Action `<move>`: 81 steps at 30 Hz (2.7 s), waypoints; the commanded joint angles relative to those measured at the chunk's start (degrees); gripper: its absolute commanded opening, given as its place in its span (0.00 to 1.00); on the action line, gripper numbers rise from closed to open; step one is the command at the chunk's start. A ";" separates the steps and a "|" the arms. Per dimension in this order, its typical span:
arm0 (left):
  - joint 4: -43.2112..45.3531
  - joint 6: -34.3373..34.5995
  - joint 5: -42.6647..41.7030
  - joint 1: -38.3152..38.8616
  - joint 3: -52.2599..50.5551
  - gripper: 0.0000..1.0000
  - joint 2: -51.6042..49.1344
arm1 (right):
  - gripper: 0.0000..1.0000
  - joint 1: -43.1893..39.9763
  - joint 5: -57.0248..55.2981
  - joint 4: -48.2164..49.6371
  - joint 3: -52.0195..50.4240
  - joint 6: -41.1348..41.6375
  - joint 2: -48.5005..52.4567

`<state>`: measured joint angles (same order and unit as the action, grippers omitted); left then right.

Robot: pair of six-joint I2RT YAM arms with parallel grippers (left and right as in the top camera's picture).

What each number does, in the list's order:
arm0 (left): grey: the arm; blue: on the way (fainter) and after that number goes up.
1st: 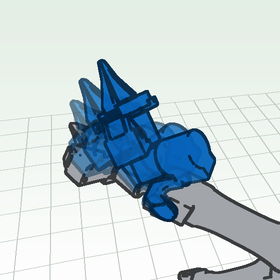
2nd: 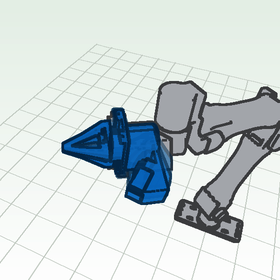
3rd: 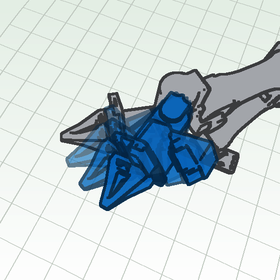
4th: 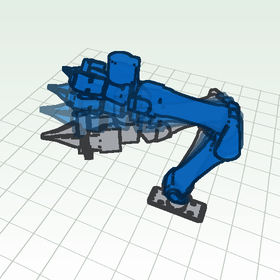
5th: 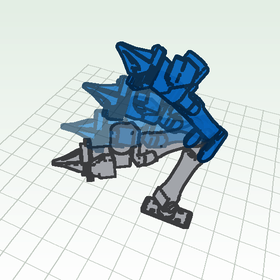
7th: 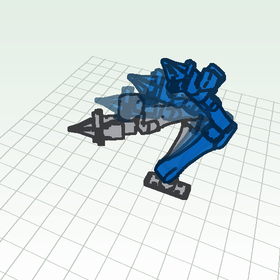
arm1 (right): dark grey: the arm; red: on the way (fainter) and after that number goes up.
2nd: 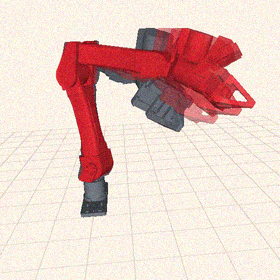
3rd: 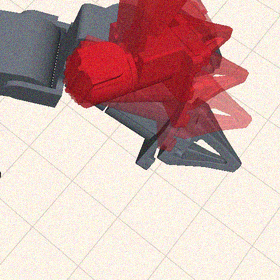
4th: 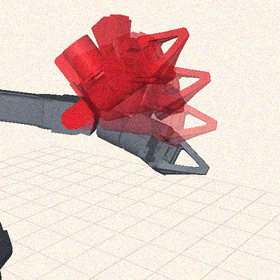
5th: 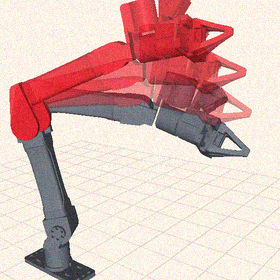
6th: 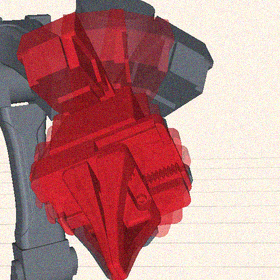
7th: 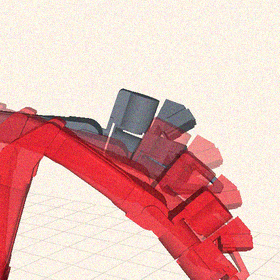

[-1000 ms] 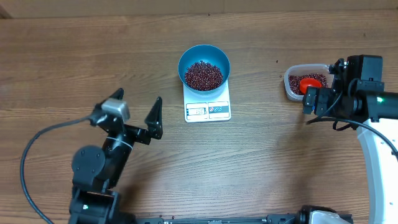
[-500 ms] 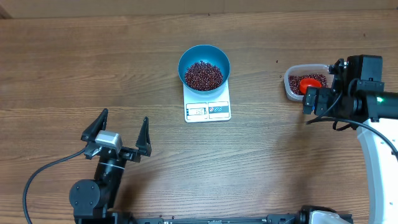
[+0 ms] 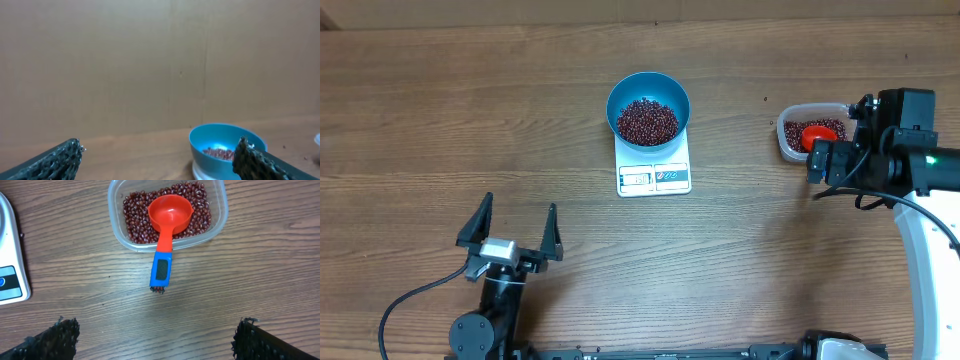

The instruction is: Scoop item into bowl and weigh 150g on scale

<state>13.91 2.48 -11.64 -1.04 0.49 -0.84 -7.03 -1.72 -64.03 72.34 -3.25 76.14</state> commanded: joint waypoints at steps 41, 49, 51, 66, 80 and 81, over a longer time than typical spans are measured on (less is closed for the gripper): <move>-18.21 -0.81 8.66 -0.92 -0.22 1.00 0.61 | 1.00 0.26 -0.09 0.26 1.60 -0.22 -0.17; -18.23 -0.81 8.66 -0.92 -0.22 1.00 0.59 | 1.00 0.26 -0.11 0.28 1.60 -0.22 -0.26; -18.23 -0.81 8.66 -0.92 -0.22 1.00 0.59 | 1.00 0.26 -0.09 0.28 1.60 -0.22 -0.33; -18.23 -0.81 8.66 -0.92 -0.22 0.99 0.59 | 1.00 0.26 8.15 13.73 -4.52 0.22 -15.04; -18.23 -0.81 8.66 -0.92 -0.22 1.00 0.59 | 1.00 0.28 14.71 64.22 -42.45 13.18 -38.16; -18.23 -0.81 8.66 -0.92 -0.22 0.99 0.59 | 1.00 0.26 14.69 66.10 -44.26 13.35 -39.12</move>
<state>-4.12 2.37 -3.57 -1.61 0.47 -0.69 -7.03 11.81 -1.32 32.34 8.29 40.01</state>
